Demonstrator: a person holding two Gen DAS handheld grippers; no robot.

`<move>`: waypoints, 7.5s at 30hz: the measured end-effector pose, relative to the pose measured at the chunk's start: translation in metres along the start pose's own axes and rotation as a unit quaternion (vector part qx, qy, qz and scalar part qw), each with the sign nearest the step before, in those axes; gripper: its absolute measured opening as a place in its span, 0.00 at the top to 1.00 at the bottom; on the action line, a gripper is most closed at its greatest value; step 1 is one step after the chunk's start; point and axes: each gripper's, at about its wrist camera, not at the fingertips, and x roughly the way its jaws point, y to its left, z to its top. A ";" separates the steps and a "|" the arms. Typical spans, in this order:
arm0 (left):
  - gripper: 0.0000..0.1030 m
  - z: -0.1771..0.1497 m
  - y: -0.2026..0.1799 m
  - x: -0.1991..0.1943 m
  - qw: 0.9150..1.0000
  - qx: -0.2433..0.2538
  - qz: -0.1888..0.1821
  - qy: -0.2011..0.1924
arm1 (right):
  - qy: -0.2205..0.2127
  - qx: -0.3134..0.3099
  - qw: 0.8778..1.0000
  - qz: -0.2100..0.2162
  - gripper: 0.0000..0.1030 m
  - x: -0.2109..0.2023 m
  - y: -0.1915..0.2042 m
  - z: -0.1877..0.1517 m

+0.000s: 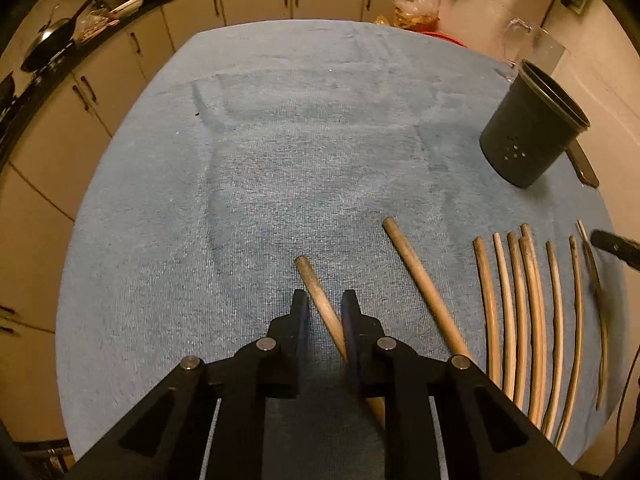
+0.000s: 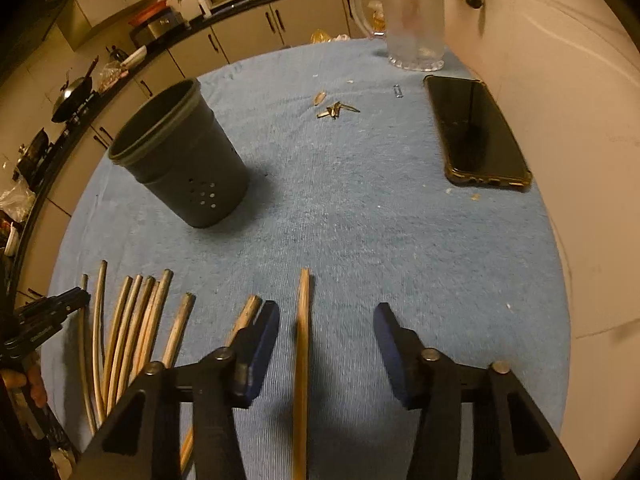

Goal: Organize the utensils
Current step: 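Grasp a wooden chopstick with the left tool while the right tool grasps another, then lift both held chopsticks and carry them over the black utensil cup, then open both tools to drop the chopsticks into the black cup, then grasp another chopstick with the left tool while the right tool grasps one too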

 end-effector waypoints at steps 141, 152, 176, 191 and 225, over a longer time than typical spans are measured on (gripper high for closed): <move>0.24 0.052 -0.031 -0.116 0.973 -0.042 -0.073 -0.213 | -0.189 0.011 0.979 0.072 0.31 -0.158 0.045 0.000; 0.24 -0.030 0.004 -0.064 0.983 -0.132 -0.070 -0.109 | -0.086 0.096 0.985 0.111 0.31 -0.096 0.017 -0.077; 0.33 -0.003 0.002 -0.031 0.989 -0.132 -0.051 -0.040 | -0.045 0.111 0.986 0.114 0.53 -0.054 0.018 -0.055; 0.79 0.047 -0.028 0.025 0.994 -0.091 -0.041 0.038 | -0.015 0.098 0.992 0.079 0.57 -0.020 0.025 -0.027; 0.92 0.087 -0.030 0.049 0.996 -0.029 -0.035 0.081 | 0.028 0.062 0.998 0.017 0.90 0.027 0.052 0.007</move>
